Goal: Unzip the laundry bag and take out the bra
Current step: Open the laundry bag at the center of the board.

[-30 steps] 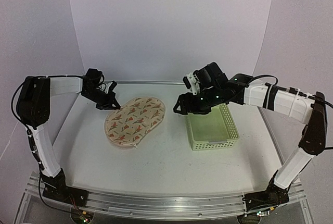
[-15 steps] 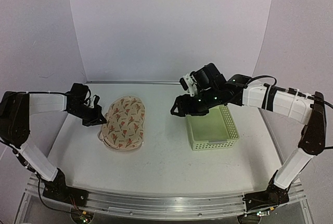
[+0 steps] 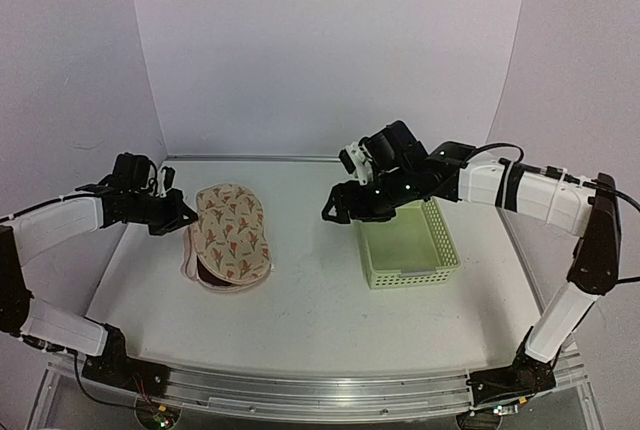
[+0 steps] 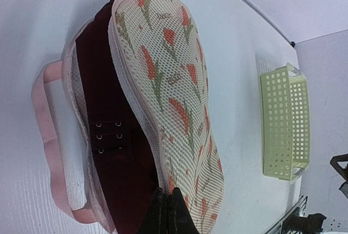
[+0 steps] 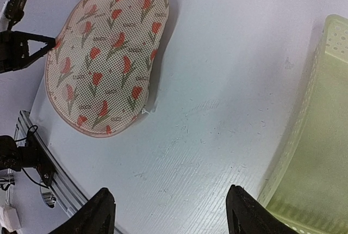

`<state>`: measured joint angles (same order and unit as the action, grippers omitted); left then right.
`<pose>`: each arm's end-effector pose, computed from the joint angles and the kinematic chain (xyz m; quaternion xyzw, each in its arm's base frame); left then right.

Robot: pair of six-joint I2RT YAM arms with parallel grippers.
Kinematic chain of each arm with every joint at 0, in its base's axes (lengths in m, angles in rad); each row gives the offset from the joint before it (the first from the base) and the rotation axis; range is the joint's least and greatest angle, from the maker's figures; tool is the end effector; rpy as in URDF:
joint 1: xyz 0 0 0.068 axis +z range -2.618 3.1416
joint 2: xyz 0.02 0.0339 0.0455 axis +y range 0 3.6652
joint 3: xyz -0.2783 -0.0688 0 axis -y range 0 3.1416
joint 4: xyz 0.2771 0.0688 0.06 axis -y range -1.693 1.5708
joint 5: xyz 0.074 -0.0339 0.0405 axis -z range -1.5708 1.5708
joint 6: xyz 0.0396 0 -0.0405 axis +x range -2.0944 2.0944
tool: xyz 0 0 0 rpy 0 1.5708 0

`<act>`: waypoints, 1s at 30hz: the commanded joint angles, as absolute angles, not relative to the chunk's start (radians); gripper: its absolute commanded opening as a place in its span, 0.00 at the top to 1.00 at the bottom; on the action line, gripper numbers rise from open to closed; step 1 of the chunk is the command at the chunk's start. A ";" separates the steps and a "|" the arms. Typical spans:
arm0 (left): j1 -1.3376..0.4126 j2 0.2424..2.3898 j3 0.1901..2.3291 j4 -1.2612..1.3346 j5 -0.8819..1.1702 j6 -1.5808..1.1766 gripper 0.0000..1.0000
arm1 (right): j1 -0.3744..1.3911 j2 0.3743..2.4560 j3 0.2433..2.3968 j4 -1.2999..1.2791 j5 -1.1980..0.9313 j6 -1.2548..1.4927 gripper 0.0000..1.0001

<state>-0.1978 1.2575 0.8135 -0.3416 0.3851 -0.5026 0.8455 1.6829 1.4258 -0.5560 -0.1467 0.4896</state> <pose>0.2799 -0.0713 0.2351 -0.0653 0.9074 -0.2949 0.2921 0.2691 0.3123 0.2954 -0.1907 0.9072 0.2818 0.2475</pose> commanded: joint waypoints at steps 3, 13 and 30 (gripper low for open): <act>-0.303 1.278 0.907 -0.303 0.331 -0.540 1.00 | 0.851 1.660 1.481 -0.521 -0.116 0.475 0.25; -0.472 1.456 1.105 -0.301 0.271 -0.576 1.00 | 0.849 1.540 1.406 -0.493 0.033 0.468 0.05; -0.663 1.845 1.480 -0.308 0.312 -0.591 1.00 | 0.831 1.280 1.173 -0.406 0.164 0.570 0.02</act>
<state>-0.6266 1.7790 1.3880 -0.3382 0.2909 -0.5785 0.8383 1.3521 1.2026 -0.4698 0.1287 0.5312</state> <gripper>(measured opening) 0.018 0.983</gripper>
